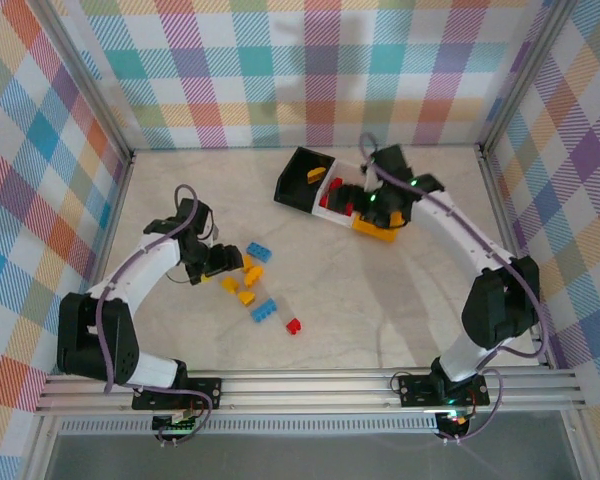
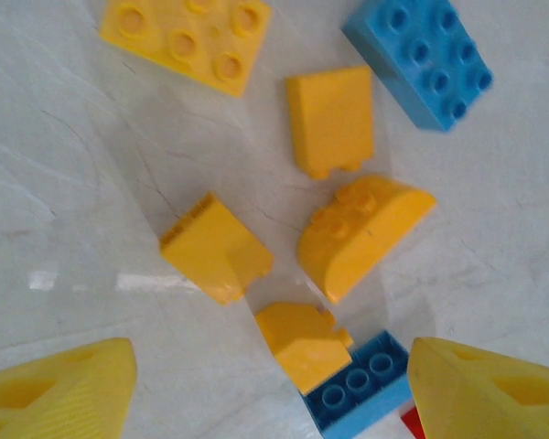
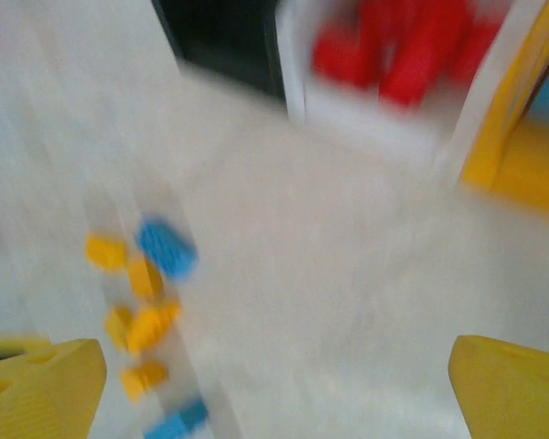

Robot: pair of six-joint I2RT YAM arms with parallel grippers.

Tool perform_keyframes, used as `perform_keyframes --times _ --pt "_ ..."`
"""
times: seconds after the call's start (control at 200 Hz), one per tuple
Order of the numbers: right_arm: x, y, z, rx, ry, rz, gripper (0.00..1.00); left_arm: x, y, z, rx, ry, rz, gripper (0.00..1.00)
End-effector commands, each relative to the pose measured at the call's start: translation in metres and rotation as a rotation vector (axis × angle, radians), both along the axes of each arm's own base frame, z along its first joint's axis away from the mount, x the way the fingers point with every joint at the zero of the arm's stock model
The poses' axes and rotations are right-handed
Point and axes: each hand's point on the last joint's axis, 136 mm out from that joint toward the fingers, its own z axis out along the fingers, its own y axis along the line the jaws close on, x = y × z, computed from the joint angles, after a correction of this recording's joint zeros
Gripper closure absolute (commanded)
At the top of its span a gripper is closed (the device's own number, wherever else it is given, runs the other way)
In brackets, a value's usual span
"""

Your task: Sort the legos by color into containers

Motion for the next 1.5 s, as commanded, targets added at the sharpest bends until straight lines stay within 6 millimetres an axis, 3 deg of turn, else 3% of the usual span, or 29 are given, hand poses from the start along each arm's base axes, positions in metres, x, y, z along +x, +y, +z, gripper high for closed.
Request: perform_keyframes --times 0.0,0.115,0.25,0.42,0.685,1.15,1.495 --pt "-0.044 0.016 0.001 0.039 0.08 0.043 0.04 0.02 0.012 -0.002 0.0 0.014 0.098 0.22" --pt "-0.06 0.024 -0.007 0.007 0.088 0.077 0.04 0.04 0.014 -0.01 0.019 0.04 0.102 0.22" --pt "-0.062 0.025 -0.008 0.003 0.091 0.073 0.03 0.059 0.017 -0.02 0.071 0.063 0.025 0.22" --pt "-0.06 0.025 -0.009 -0.011 0.086 0.081 0.01 0.069 0.03 -0.029 0.18 0.101 -0.086 0.21" --pt "-0.058 0.031 -0.016 -0.006 0.115 0.103 0.01 0.081 0.026 -0.046 0.179 0.12 -0.201 0.21" --pt "-0.055 0.036 -0.023 -0.007 0.15 0.106 0.02 0.088 0.024 -0.076 0.179 0.182 -0.219 0.22" --pt "-0.052 0.038 -0.03 -0.013 0.158 0.108 0.03 0.07 0.022 -0.084 0.154 0.214 -0.207 0.39"
